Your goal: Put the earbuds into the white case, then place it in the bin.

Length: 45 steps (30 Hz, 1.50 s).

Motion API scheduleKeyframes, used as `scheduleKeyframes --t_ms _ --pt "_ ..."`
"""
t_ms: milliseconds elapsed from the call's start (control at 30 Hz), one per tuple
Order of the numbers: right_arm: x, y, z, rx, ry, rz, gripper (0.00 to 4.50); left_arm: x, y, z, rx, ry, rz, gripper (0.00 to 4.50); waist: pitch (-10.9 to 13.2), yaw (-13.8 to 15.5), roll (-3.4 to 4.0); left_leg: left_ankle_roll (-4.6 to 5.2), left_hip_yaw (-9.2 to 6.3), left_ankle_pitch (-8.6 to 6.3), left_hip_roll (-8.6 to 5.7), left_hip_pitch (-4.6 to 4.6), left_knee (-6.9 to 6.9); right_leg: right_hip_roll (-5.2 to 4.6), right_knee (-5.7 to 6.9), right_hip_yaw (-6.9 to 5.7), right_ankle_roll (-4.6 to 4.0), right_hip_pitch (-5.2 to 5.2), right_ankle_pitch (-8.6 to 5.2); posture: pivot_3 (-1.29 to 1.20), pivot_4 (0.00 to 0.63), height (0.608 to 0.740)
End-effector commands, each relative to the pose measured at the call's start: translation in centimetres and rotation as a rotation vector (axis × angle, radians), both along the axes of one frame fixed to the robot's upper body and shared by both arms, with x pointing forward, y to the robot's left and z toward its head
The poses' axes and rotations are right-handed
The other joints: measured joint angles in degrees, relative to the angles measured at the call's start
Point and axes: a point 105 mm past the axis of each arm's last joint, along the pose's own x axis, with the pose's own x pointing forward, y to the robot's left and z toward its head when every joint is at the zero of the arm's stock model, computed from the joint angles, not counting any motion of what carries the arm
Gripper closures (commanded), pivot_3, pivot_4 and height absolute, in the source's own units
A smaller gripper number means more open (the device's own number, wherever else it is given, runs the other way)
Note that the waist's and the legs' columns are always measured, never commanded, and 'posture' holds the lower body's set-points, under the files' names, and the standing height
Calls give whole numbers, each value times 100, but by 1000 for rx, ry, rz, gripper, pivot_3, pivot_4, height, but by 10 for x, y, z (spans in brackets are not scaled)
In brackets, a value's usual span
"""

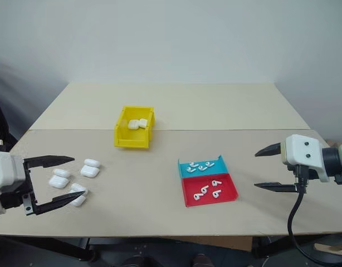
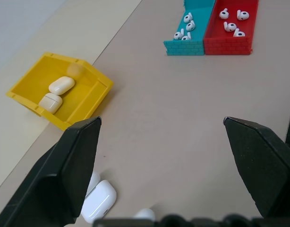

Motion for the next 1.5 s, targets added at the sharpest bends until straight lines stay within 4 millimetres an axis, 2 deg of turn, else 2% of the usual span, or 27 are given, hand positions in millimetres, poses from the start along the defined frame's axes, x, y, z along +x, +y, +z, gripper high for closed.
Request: scheduleKeyframes --t_ms 33,167,300,633,733,900,1000,1233,1500 --pt "2 2 9 3 -47 15 66 -3 0 8 -18 -30 32 0 0 3 0 0 0 0 0 -1 0 0 1 0 0 -2 0 0 150 740" --pt "4 2 9 3 -53 12 66 -1 0 13 -26 -94 60 0 0 8 -1 0 2 0 0 -7 0 0 0 2 1 -4 1 0 150 740" --pt "5 3 8 -3 -52 13 66 -4 -2 8 -3 -79 68 0 0 9 0 0 2 0 -1 -8 0 0 1 2 0 -6 2 0 150 740" --pt "9 4 4 -18 -49 13 66 6 18 -3 134 10 370 0 0 8 -2 0 2 0 -1 -8 0 2 4 5 1 -11 2 0 150 740" --pt "5 5 1 -17 -27 7 66 5 25 -8 150 162 475 0 2 8 -6 0 1 1 -1 -9 0 3 6 6 1 -14 2 0 150 740" --pt "-1 5 -15 -25 29 -16 66 4 41 -19 227 435 669 0 5 13 -18 0 0 1 -5 -8 0 1 8 7 6 -15 2 0 150 740" --pt "-3 7 -23 -15 51 -21 66 17 53 -27 199 541 761 0 4 7 -16 0 -1 1 -6 -7 0 4 12 10 10 -13 4 0 150 740" --pt "0 7 -31 -15 62 -32 66 42 54 -52 228 704 781 0 4 -3 -21 0 -3 1 -7 -19 1 9 15 15 26 -24 21 0 150 740" --pt "0 4 -33 -25 62 -51 66 57 50 -62 241 787 772 0 6 19 -24 1 -6 1 -10 -39 1 9 13 13 37 -36 29 0 150 740"
